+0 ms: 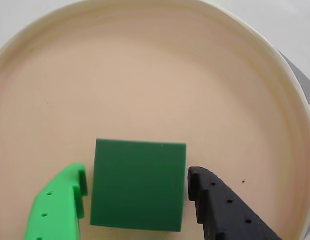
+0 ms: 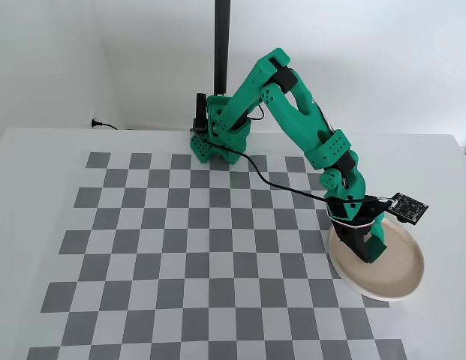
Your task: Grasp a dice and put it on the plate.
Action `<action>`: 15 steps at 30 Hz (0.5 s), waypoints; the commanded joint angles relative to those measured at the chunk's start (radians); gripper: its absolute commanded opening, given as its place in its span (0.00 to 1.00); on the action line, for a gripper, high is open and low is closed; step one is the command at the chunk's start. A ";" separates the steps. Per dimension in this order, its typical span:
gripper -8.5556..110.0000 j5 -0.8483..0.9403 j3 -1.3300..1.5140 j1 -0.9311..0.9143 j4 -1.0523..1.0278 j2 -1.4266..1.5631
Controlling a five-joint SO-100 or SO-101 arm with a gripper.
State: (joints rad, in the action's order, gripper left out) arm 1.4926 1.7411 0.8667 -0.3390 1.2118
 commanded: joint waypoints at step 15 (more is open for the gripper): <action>0.20 0.018 -0.084 -0.018 -0.330 0.463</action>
State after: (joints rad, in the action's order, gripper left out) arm 1.5002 1.7395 0.8667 -0.5967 1.4496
